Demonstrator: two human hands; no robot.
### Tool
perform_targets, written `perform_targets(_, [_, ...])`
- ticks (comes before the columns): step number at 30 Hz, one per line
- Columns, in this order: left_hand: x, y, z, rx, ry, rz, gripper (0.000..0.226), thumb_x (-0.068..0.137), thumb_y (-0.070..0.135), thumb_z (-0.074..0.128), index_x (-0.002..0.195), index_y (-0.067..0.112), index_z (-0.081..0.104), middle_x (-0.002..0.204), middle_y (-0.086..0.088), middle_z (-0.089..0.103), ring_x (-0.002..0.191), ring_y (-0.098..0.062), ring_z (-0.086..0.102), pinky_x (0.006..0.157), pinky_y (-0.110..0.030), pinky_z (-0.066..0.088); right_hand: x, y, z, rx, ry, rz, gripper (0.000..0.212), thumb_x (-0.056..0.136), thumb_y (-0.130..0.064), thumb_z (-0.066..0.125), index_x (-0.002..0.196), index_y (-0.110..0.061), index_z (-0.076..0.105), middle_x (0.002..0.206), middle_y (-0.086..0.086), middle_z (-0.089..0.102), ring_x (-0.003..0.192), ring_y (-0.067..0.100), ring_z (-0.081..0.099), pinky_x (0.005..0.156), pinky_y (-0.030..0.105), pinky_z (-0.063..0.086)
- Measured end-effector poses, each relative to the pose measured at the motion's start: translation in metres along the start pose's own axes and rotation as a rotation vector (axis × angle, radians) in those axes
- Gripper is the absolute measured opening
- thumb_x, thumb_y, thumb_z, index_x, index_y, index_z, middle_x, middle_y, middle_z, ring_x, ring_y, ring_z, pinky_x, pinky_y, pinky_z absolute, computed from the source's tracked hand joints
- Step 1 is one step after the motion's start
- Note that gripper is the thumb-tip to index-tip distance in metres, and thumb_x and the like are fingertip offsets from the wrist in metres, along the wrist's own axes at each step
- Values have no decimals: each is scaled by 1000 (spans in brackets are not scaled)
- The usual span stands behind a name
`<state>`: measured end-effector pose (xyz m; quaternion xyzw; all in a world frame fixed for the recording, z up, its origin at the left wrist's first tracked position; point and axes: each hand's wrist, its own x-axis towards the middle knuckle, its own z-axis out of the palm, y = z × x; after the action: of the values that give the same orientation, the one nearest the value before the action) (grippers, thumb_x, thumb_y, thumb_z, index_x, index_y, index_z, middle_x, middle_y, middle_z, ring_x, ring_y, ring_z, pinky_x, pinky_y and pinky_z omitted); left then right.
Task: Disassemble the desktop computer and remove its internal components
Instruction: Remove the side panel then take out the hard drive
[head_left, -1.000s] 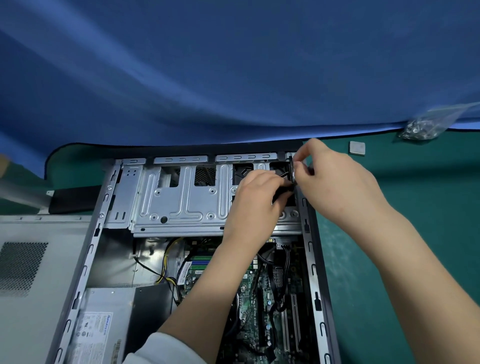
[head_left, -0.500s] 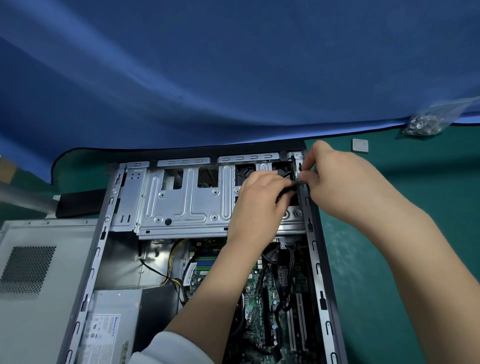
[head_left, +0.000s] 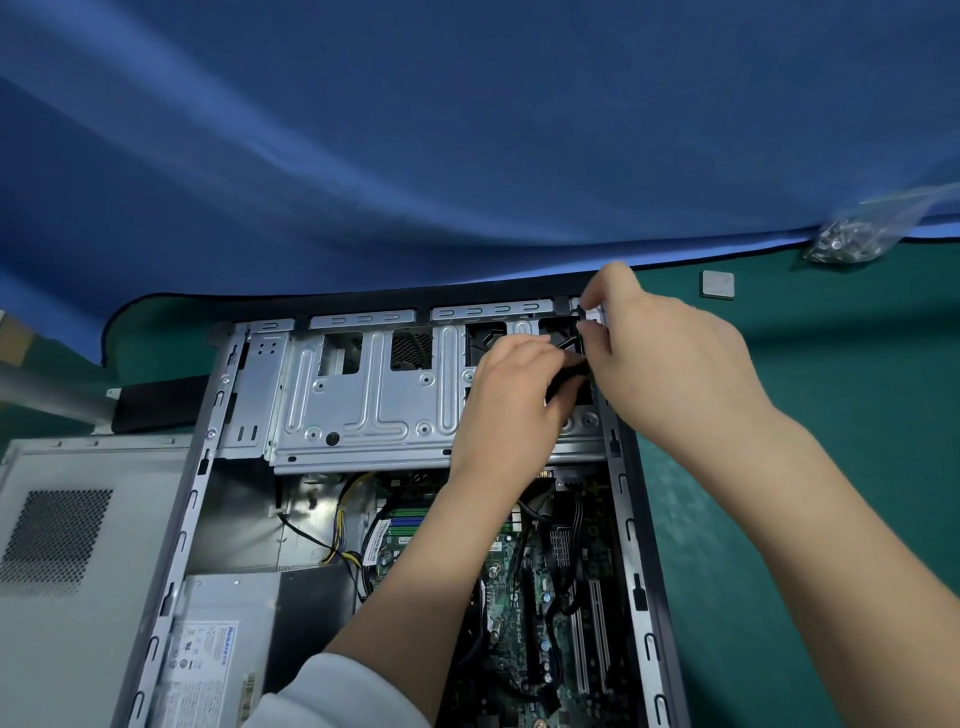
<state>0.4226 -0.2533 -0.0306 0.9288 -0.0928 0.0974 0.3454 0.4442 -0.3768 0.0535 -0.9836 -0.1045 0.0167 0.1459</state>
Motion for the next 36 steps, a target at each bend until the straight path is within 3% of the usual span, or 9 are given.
perform_targets(4, [0,0,0,3,-7,-2,17,84,14,63,98,7,69,98,-4,69,107,-25,54,94,-42,43,1,-1,-2,105,-89,-26,6,92,-23,39,97,-27,39,94,-7,48,76,20,45,50,30,23])
perform_targets(8, [1,0,-1,3,-9,-6,18,85,12,62,100,7,70,100,-4,69,107,-25,54,94,-42,43,3,1,-2,-45,-24,-16,21,98,-38,34,101,-21,45,86,2,60,71,29,47,58,33,30])
perform_targets(12, [0,2,-2,-5,-2,-3,14,84,11,63,96,7,70,95,-3,69,105,-25,54,93,-42,43,3,2,-2,41,-67,-9,11,93,-26,38,104,-27,39,70,-8,49,61,19,45,48,29,21])
perform_targets(16, [0,2,-2,-8,3,-8,13,84,9,63,94,4,69,96,-6,67,103,-28,54,90,-43,44,5,2,-4,73,-136,-33,12,89,-27,39,100,-31,43,93,-8,55,78,22,50,52,30,25])
perform_targets(20, [0,2,-1,17,5,-27,16,86,11,63,99,6,70,102,-4,68,106,-23,53,93,-39,43,6,3,-3,-51,-53,-28,22,96,-47,37,97,-27,47,88,-2,63,75,26,49,60,33,30])
perform_targets(25, [0,3,-1,27,24,-23,13,85,11,64,95,7,70,95,-3,67,104,-23,54,92,-37,44,7,8,-3,79,-152,-2,17,88,-27,41,103,-35,41,93,-7,61,80,24,53,52,29,27])
perform_targets(27, [0,2,-1,44,17,-14,13,85,11,65,96,7,70,96,-2,68,104,-23,54,92,-37,44,7,9,-3,60,-121,19,8,91,-37,39,97,-33,43,89,-8,61,78,24,52,54,30,27])
perform_targets(29, [0,2,-1,67,1,-11,14,85,11,65,97,6,70,98,-2,68,105,-22,53,93,-38,43,8,8,-2,4,-80,37,23,96,-50,35,95,-30,45,82,-6,60,74,25,50,55,32,26])
perform_targets(36, [1,6,-3,39,9,-14,15,84,13,64,97,8,69,96,-3,66,100,-25,54,90,-41,44,5,9,2,83,-43,19,16,89,-29,42,104,-31,44,84,-7,58,75,24,49,49,26,23])
